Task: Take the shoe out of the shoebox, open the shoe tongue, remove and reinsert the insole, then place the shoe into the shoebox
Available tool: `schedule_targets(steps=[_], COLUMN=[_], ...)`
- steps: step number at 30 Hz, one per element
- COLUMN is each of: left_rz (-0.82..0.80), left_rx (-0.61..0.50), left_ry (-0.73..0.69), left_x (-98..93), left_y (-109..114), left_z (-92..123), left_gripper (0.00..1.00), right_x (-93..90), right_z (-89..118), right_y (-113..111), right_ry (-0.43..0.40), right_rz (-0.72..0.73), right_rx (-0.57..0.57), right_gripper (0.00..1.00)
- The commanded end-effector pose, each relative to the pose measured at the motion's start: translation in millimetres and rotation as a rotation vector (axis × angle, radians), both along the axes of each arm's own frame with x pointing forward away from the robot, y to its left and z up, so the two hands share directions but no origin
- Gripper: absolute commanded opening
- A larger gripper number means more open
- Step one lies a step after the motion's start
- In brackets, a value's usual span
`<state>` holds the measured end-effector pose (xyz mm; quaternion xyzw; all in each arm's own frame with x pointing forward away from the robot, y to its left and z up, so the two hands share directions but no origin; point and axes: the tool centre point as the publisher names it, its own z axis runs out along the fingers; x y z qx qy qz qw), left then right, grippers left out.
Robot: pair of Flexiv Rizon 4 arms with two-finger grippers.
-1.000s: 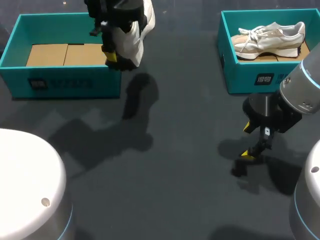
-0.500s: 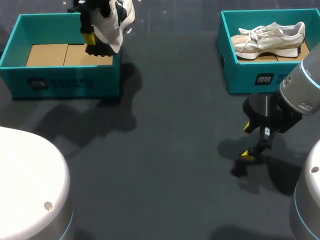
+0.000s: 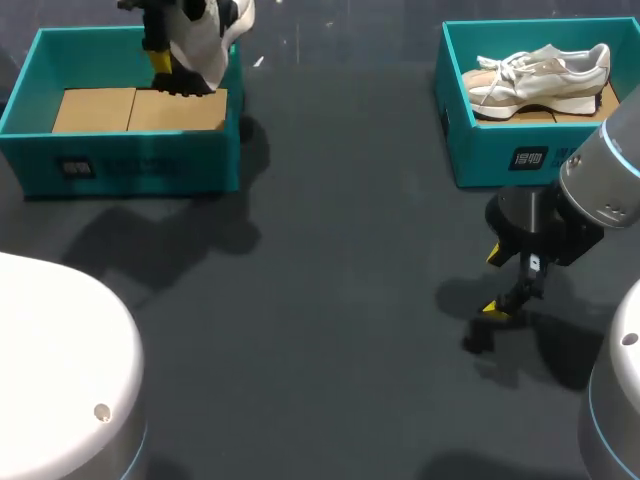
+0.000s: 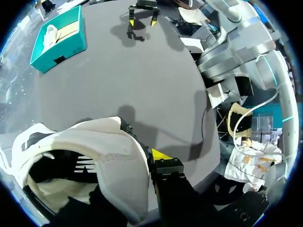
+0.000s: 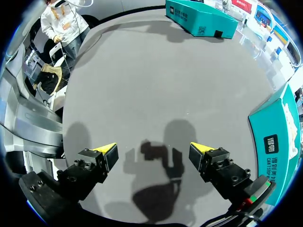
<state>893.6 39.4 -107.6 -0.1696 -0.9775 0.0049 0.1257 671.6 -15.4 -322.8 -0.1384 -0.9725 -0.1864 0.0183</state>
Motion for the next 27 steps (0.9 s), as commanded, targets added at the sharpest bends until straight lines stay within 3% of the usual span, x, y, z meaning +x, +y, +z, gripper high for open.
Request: schedule_targets(steps=[1,5,20,27], left_rz=[0.032,0.042,0.042,0.053], left_rx=[-0.031,0.011,0.011,0.034], left_ry=[0.017,0.028,0.028,0.033], left_x=[21.7,39.1,39.1,72.5], left_y=[49,83,83,112], left_z=[13,16,16,10], left_gripper=[0.00,0.00,0.00,0.00], right_x=[-2.0,-2.0,-2.0,-2.0], right_z=[0,0,0,0], right_y=[0,0,0,0], right_ry=[-0.003,-0.003,-0.003,-0.003], right_rz=[-0.001,-0.001,-0.001,-0.001], right_rx=[-0.002,-0.002,-0.002,-0.002], right_gripper=[1.00,1.00,1.00,1.00])
